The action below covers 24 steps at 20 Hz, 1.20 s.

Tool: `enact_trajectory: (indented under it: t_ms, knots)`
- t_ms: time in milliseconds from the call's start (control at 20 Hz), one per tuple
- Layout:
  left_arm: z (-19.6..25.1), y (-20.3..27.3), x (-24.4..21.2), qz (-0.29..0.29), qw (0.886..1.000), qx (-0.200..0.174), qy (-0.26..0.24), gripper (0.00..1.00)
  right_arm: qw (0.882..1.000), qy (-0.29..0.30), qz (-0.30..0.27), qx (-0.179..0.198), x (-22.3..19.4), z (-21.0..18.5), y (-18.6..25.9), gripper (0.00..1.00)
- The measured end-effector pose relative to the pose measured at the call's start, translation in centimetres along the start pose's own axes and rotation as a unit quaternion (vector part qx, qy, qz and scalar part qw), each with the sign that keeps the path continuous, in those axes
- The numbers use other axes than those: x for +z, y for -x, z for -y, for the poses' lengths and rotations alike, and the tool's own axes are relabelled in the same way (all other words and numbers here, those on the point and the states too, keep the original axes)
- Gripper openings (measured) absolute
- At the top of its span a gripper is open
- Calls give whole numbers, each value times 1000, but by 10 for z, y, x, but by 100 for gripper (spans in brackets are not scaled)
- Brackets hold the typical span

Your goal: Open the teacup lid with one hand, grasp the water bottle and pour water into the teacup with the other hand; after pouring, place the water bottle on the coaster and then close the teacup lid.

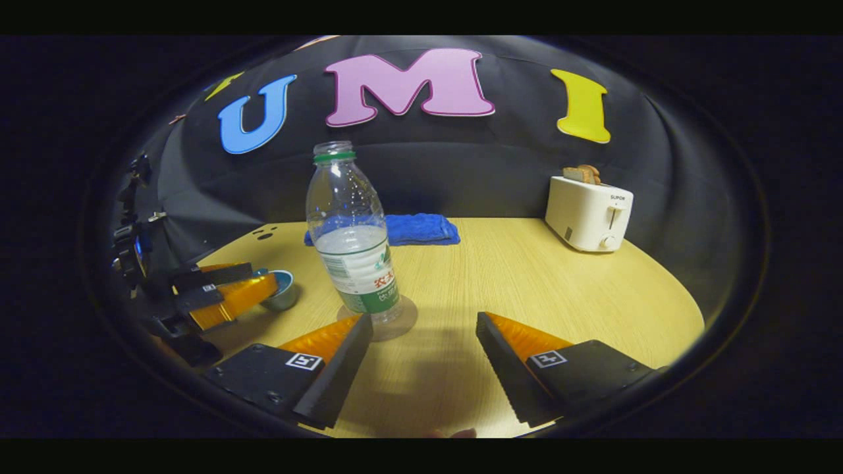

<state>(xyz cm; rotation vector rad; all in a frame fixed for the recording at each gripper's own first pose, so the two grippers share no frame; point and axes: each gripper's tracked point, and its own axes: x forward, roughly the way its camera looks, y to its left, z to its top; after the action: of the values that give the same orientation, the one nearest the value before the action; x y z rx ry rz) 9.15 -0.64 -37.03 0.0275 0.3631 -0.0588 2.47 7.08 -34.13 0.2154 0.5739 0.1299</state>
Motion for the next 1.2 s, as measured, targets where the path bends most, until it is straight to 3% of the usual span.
enact_trajectory:
  t_ms: [100,250,300,350,750,1200]
  knots:
    - [-3,14,11,5,1000,7,18,96,1000,-4,12,0,17,-1,6,98]
    - [-10,37,38,7,1000,21,13,96,999,-11,52,0,63,-7,20,98]
    - [-11,45,51,10,1000,24,10,100,998,-10,64,2,81,-10,29,98]
    - [-12,54,66,13,1000,27,7,96,997,-6,71,4,96,-13,36,97]
    - [2,113,194,67,997,25,8,96,992,5,123,13,205,-28,106,98]
    - [40,167,264,103,995,14,-13,95,986,19,162,21,250,-19,175,98]
